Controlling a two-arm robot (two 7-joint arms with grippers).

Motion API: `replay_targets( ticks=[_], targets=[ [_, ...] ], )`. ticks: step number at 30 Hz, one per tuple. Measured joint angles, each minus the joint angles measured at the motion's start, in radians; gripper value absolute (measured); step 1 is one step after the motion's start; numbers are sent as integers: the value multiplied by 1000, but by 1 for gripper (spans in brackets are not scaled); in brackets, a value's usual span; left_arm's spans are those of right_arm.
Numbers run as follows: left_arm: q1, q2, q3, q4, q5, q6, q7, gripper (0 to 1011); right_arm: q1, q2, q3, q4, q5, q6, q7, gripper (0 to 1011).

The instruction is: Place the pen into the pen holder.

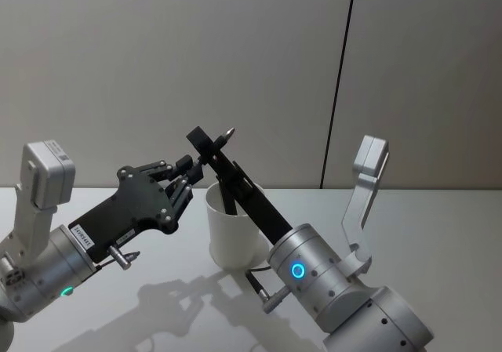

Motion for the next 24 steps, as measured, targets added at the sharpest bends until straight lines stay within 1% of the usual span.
replay_targets(
  ticks=[13, 24],
  targets=[
    [0, 0, 0, 0, 0, 0, 0, 146, 15, 6, -6, 13, 11, 0, -7, 1001],
    [0, 0, 0, 0, 0, 0, 0, 146, 29, 7, -13, 31, 11, -20, -14, 1001]
  ],
)
